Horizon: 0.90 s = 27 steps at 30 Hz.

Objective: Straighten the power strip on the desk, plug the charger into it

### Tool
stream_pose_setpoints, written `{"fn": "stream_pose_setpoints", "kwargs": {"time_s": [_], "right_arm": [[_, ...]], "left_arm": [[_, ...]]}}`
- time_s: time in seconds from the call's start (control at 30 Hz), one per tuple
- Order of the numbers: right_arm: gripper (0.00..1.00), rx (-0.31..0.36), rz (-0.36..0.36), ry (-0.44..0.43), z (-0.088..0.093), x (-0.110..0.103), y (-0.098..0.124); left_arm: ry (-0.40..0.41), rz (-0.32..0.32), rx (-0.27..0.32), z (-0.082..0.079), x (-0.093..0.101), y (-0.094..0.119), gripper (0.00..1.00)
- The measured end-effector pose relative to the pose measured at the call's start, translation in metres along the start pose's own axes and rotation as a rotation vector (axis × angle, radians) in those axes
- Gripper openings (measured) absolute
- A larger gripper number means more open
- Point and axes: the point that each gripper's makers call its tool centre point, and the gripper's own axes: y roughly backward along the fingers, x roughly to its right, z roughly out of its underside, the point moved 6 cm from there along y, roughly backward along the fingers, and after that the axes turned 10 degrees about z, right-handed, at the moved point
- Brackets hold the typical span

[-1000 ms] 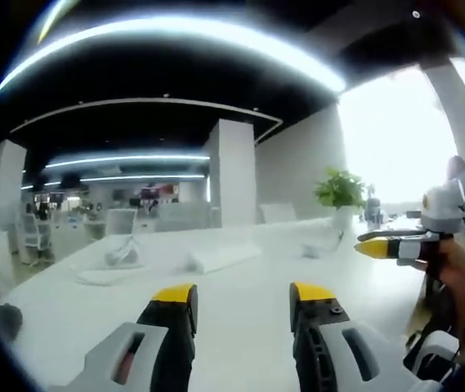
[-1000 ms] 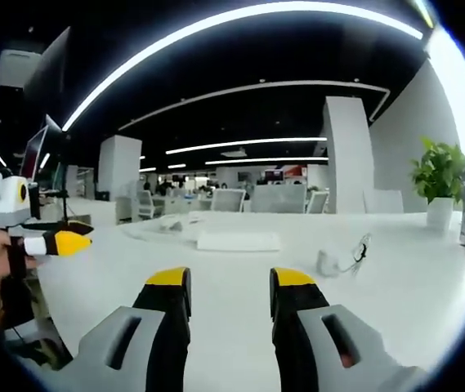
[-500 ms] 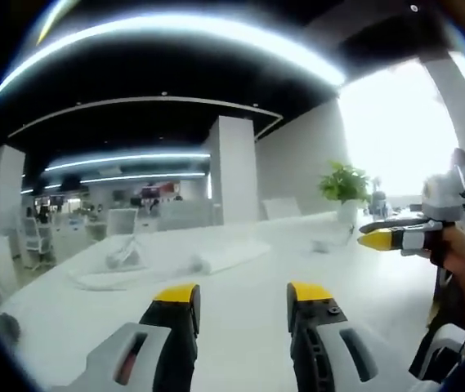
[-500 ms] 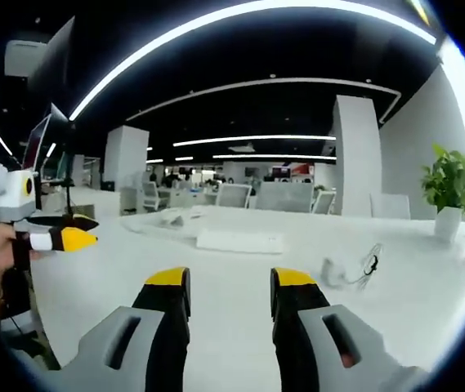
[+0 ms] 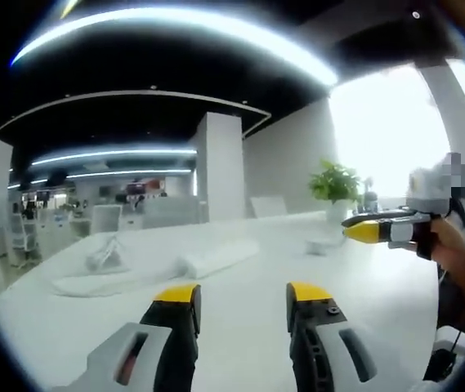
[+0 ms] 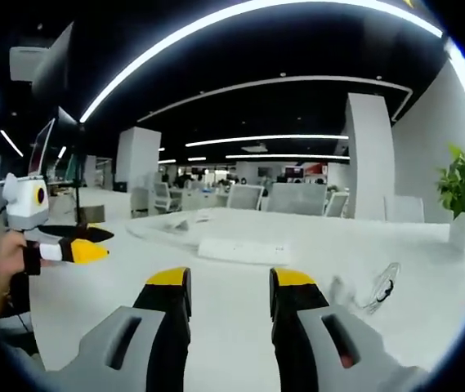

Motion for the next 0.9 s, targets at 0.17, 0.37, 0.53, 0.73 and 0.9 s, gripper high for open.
{"fn": "stream_pose_setpoints", "kwargs": {"time_s": [0.17, 0.37, 0.53, 0.73, 0.9], "right_arm": [[0.38, 0.009, -0.013, 0.009, -0.004, 0.004, -0.015], [0.38, 0.006, -0.039, 0.018, -0.006, 0.008, -0.036], [0.38, -0.001, -0.058, 0.033, -0.005, 0.009, -0.047], [0.38, -0.010, -0.075, 0.030, -0.002, 0.012, -0.060], [0.35, -0.002, -0.063, 0.027, 0.000, 0.022, -0.069]], "left_arm": [[-0.013, 0.004, -0.018, -0.004, -0.009, -0.010, 0.40], [-0.009, 0.058, -0.017, -0.007, -0.012, -0.023, 0.40], [-0.005, 0.090, 0.002, -0.009, -0.014, -0.031, 0.40], [-0.007, 0.093, -0.025, -0.009, -0.025, -0.041, 0.40], [-0.015, 0.090, -0.019, -0.013, -0.032, -0.046, 0.40]]}}
